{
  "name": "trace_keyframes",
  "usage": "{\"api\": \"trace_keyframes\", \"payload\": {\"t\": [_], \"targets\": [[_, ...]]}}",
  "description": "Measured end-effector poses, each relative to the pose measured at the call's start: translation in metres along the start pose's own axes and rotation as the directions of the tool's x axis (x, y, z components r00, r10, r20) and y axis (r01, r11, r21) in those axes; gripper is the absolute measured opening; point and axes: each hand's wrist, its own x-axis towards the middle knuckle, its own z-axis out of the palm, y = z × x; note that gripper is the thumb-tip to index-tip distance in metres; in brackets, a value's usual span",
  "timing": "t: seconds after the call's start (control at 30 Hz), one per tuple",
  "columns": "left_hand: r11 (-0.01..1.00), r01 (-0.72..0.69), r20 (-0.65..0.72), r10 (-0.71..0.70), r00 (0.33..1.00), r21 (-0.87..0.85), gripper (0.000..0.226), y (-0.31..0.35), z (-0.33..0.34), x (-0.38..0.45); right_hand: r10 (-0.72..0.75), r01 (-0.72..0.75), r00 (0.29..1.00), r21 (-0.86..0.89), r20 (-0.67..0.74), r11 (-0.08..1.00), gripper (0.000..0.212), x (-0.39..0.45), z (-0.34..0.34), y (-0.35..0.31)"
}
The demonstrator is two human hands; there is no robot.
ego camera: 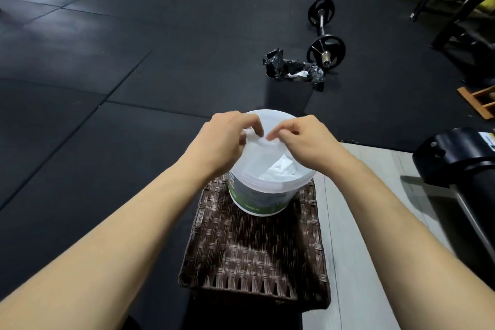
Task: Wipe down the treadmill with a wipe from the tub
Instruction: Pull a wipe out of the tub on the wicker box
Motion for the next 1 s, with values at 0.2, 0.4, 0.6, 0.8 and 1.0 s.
{"api": "trace_keyframes", "payload": {"t": [0.2, 0.4, 0.6, 0.8, 1.0], "targets": [[0.931, -0.174, 0.432, 0.02, 0.902, 0.32, 0.032, 0.015, 0.026, -0.008, 0.119, 0.067, 0.946, -0.543, 0.3, 0.837, 0.033, 0.043, 0.033, 0.025], [0.888, -0.204, 0.482, -0.022, 0.876, 0.411, 0.044, 0.014, 0.027, -0.009, 0.201, 0.163, 0.884, -0.68, 0.423, 0.715, 0.049, 0.056, 0.052, 0.041], [0.898, -0.168, 0.488, -0.058, 0.871, 0.407, 0.041, 0.016, 0.031, -0.009, 0.041, 0.155, 0.957, -0.623, 0.288, 0.766, 0.021, 0.053, 0.035, 0.031], [0.899, -0.151, 0.498, -0.082, 0.863, 0.411, 0.037, 0.021, 0.031, -0.007, -0.03, 0.027, 0.999, -0.224, -0.013, 0.974, 0.004, 0.015, -0.02, 0.02], [0.996, 0.008, 0.103, -0.018, 0.994, 0.091, 0.021, 0.015, 0.036, -0.004, -0.05, 0.045, 0.998, -0.099, -0.042, 0.994, 0.024, 0.0, -0.038, 0.013]]}}
